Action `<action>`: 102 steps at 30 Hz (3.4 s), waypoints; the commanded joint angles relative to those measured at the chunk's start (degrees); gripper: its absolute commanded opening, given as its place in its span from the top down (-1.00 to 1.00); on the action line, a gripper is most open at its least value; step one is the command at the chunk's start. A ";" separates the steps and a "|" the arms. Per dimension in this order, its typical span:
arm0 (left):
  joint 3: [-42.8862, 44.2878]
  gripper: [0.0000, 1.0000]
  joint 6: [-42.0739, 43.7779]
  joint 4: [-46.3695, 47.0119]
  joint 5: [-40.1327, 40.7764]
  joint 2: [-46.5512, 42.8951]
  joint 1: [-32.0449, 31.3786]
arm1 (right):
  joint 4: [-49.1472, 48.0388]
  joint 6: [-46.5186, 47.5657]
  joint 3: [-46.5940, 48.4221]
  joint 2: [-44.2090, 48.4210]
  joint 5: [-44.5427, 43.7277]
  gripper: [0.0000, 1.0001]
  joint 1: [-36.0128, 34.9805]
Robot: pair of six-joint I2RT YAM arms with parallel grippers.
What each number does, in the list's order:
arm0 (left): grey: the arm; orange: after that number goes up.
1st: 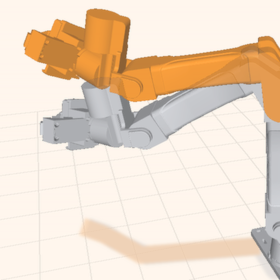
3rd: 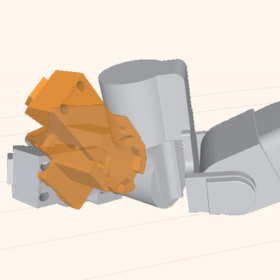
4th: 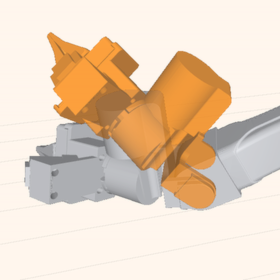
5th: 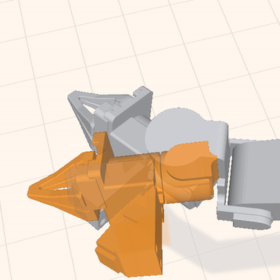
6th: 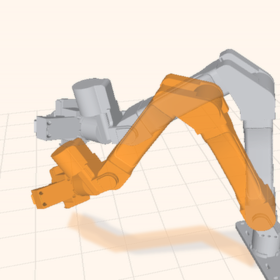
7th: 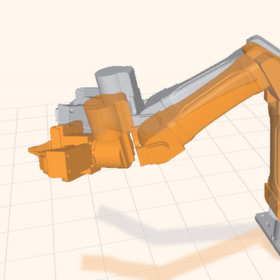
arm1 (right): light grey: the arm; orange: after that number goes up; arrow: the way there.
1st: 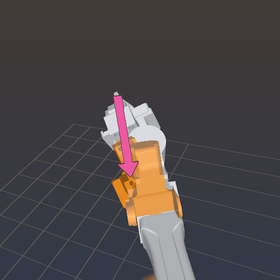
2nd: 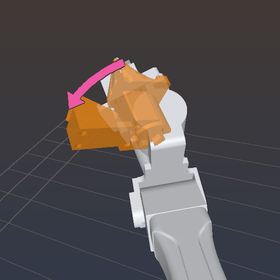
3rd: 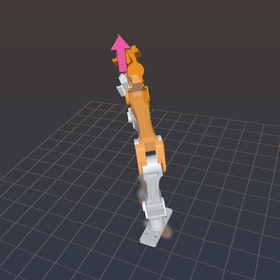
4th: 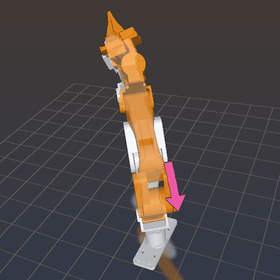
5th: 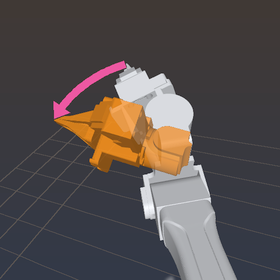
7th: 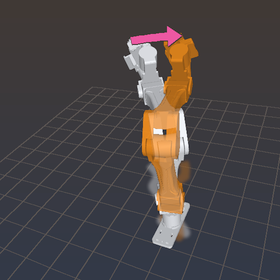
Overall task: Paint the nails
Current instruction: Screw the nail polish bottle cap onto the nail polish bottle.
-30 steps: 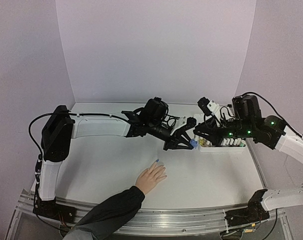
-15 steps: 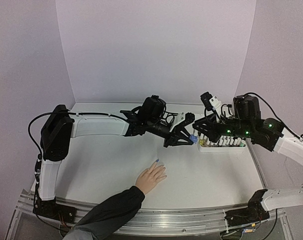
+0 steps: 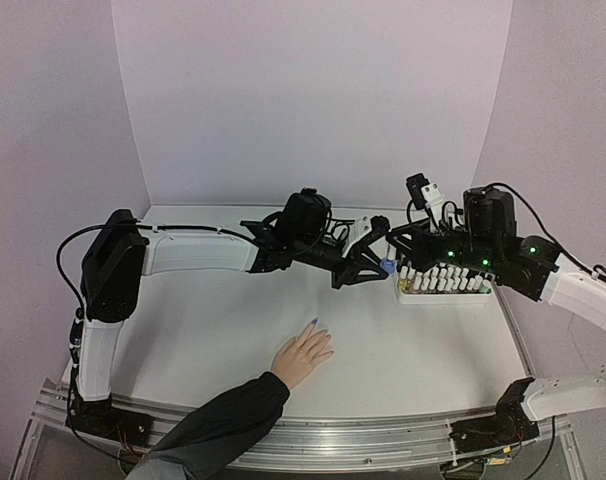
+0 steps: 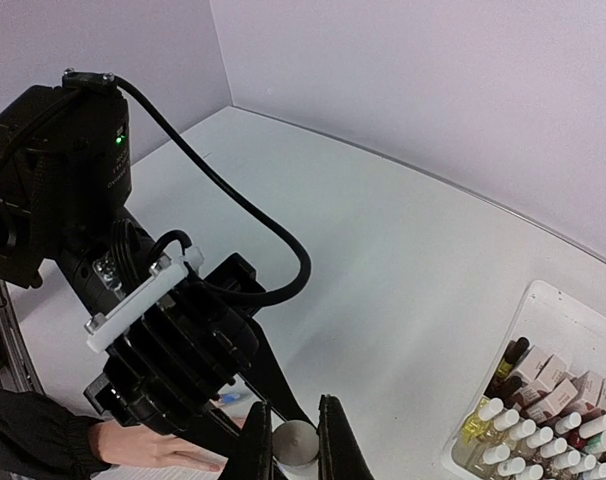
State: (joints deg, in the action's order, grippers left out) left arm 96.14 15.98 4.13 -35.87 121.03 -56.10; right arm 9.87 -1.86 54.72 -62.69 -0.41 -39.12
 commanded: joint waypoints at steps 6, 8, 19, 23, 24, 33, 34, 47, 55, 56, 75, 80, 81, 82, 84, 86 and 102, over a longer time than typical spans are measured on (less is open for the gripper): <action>1.58 1.00 -5.49 8.39 -0.85 -2.49 0.78 | -2.07 -1.48 -2.57 1.03 -0.09 1.00 0.36; 1.73 1.00 -5.57 8.54 -0.87 -2.35 0.81 | -2.71 -1.10 -2.59 0.59 1.31 1.00 0.35; 0.43 1.00 -5.18 9.80 -0.83 -3.27 1.60 | -2.75 3.63 -4.85 0.71 3.92 0.90 0.33; 0.71 1.00 -3.82 10.27 0.77 -3.13 1.60 | -2.66 3.87 -5.12 -0.03 4.48 0.95 0.36; 1.00 1.00 -3.78 10.28 1.33 -3.00 1.59 | -2.62 3.54 -5.14 -0.12 3.24 0.97 0.36; 2.97 1.00 -3.82 10.75 8.99 -1.72 1.48 | -2.22 -2.13 -3.35 -3.09 -5.76 1.00 0.21; 3.40 1.00 -3.32 10.56 10.00 -1.43 1.44 | -2.22 -2.31 -3.15 -3.45 -7.18 1.00 0.19; 8.04 1.00 2.36 7.88 19.88 2.20 -0.18 | 1.54 -7.60 4.32 -11.67 -17.83 1.00 -2.75; 10.21 1.00 2.73 7.85 25.09 3.95 -0.85 | 3.65 -15.81 7.97 -16.32 -25.15 1.00 -5.33; 10.32 1.00 2.74 7.84 25.24 4.05 -0.82 | 4.52 -16.46 8.98 -17.16 -25.27 1.00 -5.39; 3.45 1.00 2.07 5.46 18.53 2.18 0.02 | 7.43 -8.80 14.12 -14.10 -22.33 -0.30 -5.31; 2.60 1.00 1.97 5.46 16.63 1.45 0.43 | 8.63 -5.77 11.82 -10.12 -16.80 -0.87 -4.51; 2.48 1.00 1.92 5.46 16.20 1.36 0.49 | 9.25 -5.04 11.59 -9.57 -15.57 -0.88 -4.32; 2.33 1.00 1.92 5.45 15.70 1.28 0.52 | 10.26 -3.94 11.29 -8.93 -14.57 -0.89 -4.03; 2.03 1.00 1.79 5.46 14.35 1.05 0.68 | 12.08 -2.08 10.79 -7.79 -11.92 -0.91 -3.48; 1.70 1.00 1.72 5.46 12.79 0.78 0.81 | 14.17 0.05 10.25 -6.13 -9.46 -0.92 -2.88; 0.70 1.00 5.15 1.01 -3.90 -1.55 1.96 | 35.71 21.38 11.50 4.61 15.04 -0.97 6.67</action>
State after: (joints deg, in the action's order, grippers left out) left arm 96.57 18.16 6.53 -31.71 124.35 -54.44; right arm 39.46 8.72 64.51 -60.04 2.45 -34.76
